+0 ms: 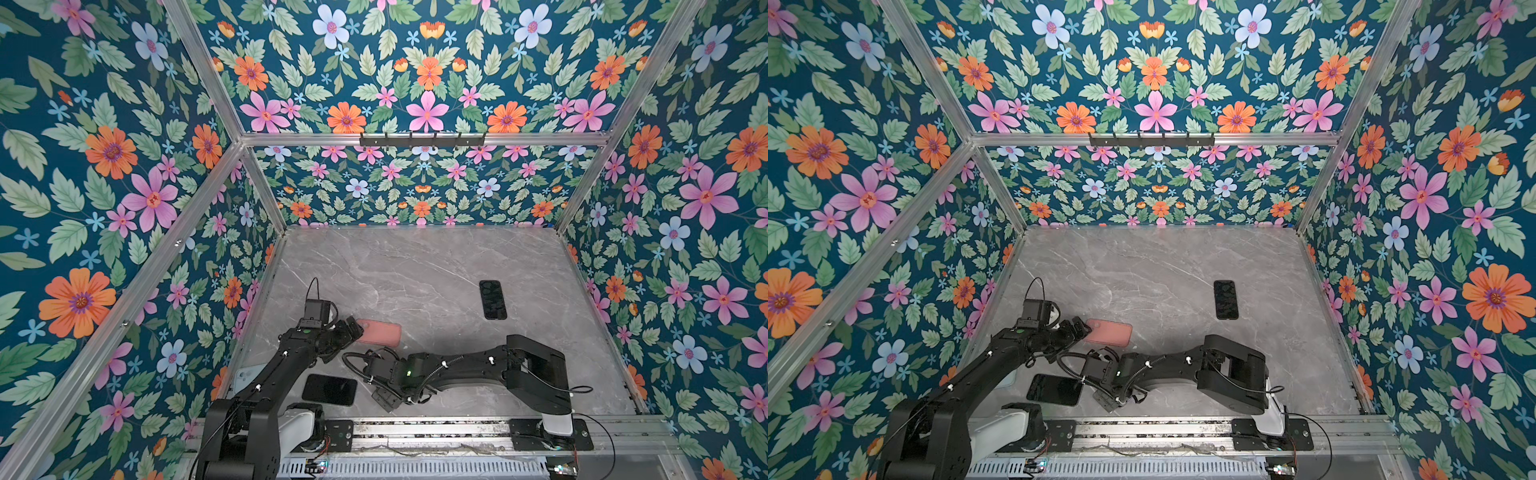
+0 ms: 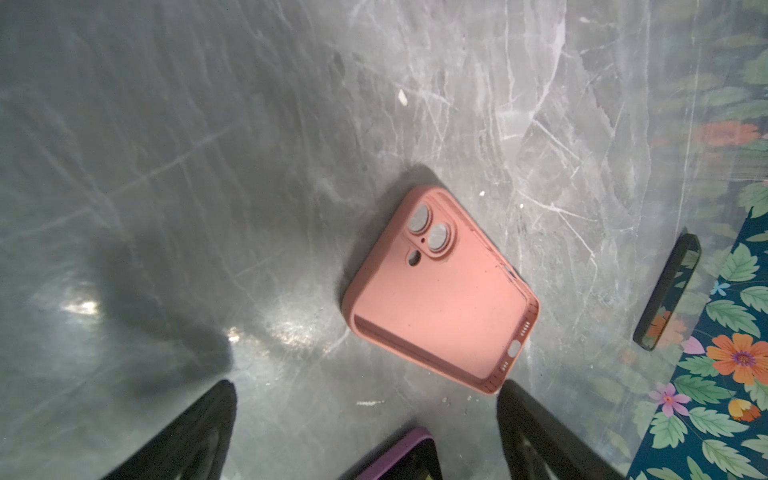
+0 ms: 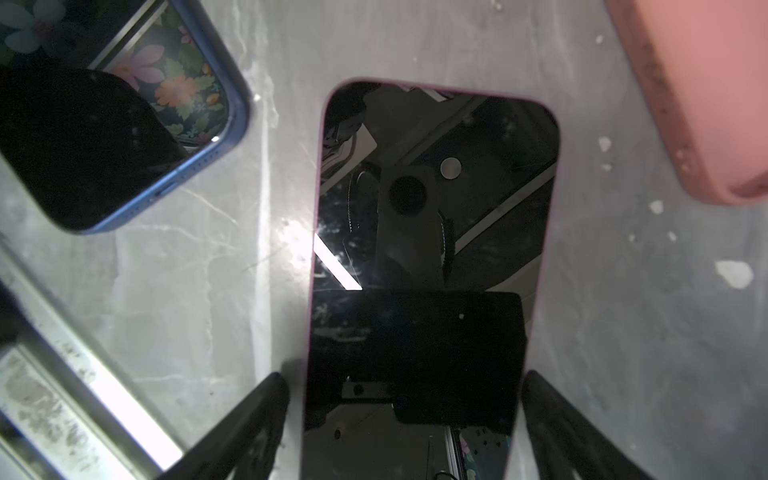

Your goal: Put the phone into the phone case

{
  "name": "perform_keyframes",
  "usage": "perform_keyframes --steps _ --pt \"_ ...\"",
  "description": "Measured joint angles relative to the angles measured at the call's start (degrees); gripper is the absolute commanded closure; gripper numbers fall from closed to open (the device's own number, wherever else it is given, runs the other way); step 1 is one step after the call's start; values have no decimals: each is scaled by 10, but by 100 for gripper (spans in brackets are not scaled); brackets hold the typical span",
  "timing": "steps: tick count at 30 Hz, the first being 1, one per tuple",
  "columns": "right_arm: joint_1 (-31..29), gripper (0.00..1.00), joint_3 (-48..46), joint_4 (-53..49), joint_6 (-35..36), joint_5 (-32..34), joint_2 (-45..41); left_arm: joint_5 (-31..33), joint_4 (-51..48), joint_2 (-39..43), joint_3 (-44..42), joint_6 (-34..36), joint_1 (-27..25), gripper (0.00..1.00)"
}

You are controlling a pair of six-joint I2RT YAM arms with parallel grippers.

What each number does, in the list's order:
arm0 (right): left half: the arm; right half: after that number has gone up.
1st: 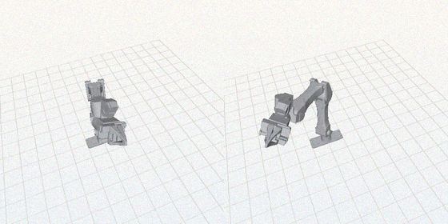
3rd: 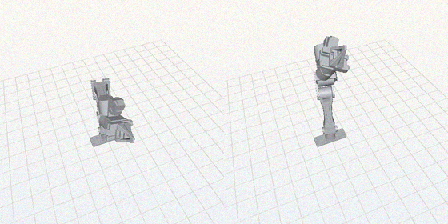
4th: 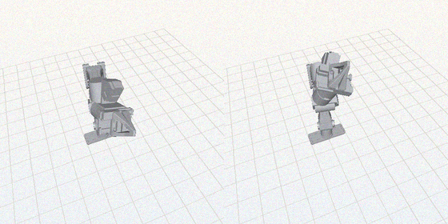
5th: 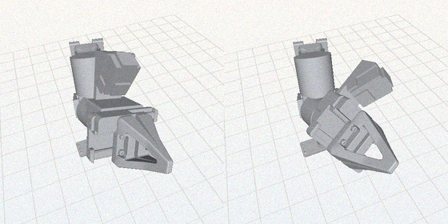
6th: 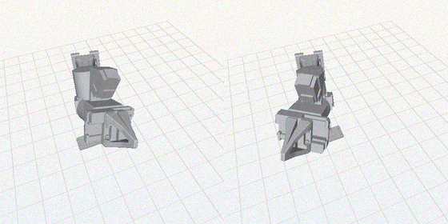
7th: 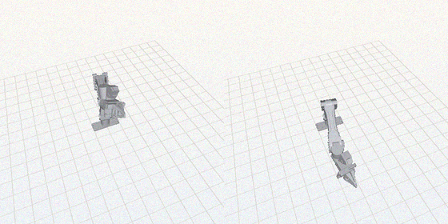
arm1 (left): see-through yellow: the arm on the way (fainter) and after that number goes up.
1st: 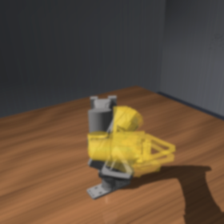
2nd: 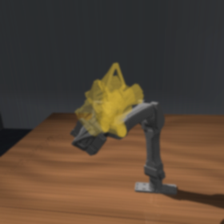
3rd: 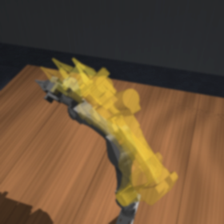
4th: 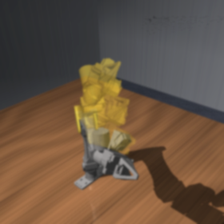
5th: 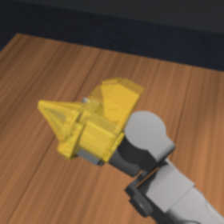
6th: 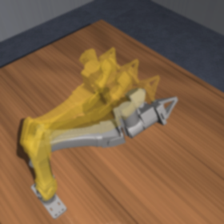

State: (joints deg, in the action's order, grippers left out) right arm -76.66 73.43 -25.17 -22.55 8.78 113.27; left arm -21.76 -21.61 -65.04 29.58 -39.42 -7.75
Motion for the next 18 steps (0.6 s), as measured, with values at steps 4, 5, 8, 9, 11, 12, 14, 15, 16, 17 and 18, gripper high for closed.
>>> perform_keyframes --steps 4,5,8,9,11,12,14,15,16,17,18 --pt "1 26 -7 12 -7 6 -3 -11 4 -8 -2 4 0 2" --pt "1 26 -7 13 -10 7 -3 -14 6 -10 -2 4 0 2" --pt "0 27 -12 14 -13 12 -5 -25 10 -17 -2 5 0 3" --pt "0 28 -16 17 -14 14 -8 -29 11 -18 -2 6 0 4" --pt "0 29 -27 26 -19 21 -14 -38 15 -17 -7 6 0 6" --pt "0 29 -33 30 -24 24 -18 -42 16 -14 -12 7 0 6" --pt "1 29 -49 40 -28 31 -29 -52 17 -6 -21 6 0 8" --pt "1 30 -57 45 -28 34 -35 -58 19 -2 -25 6 0 10" --pt "1 30 -69 52 -28 35 -42 -66 22 1 -29 6 0 11" --pt "1 30 -79 60 -27 37 -49 -73 24 3 -32 6 0 12" --pt "1 30 -90 69 -27 39 -56 -81 28 5 -35 5 -1 13"
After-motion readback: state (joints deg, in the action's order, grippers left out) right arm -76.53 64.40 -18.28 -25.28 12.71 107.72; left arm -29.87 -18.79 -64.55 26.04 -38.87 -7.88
